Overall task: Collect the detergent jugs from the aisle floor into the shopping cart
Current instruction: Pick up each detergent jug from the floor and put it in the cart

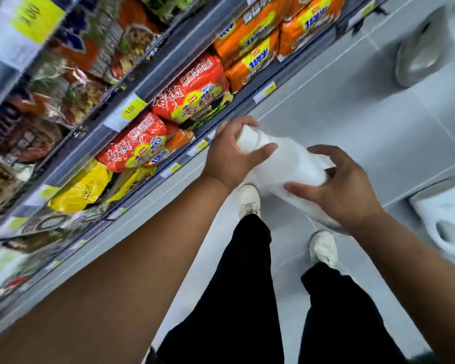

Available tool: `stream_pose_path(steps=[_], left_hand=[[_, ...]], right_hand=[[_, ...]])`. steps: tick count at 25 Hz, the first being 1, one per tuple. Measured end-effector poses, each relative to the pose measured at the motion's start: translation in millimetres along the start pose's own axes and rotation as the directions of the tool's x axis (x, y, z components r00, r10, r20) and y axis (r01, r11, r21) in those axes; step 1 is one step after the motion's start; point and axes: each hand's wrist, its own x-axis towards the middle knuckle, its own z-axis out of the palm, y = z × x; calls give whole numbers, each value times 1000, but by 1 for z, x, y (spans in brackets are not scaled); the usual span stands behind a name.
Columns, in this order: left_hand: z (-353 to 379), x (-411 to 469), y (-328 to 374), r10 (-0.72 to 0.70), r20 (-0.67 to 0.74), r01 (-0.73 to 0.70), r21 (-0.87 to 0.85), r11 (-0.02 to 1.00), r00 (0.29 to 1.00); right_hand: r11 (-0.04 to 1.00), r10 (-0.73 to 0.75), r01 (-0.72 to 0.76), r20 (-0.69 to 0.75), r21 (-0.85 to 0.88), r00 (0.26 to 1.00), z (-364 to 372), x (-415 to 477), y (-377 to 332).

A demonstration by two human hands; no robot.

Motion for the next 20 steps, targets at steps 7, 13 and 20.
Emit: stream_pose_path(steps=[7, 13, 20], left_hand=[[-86, -134, 114, 68, -240, -111, -170, 979, 968], [-157, -262, 160, 38, -288, -138, -335, 932, 957], [-244, -413, 137, -30, -621, -231, -335, 913, 783]], right_hand=[[943, -296, 303, 64, -140, 953, -66, -116, -99], [838, -462, 505, 223, -206, 858, -85, -209, -175], [663, -591, 727, 471, -179, 655, -13, -329, -265]])
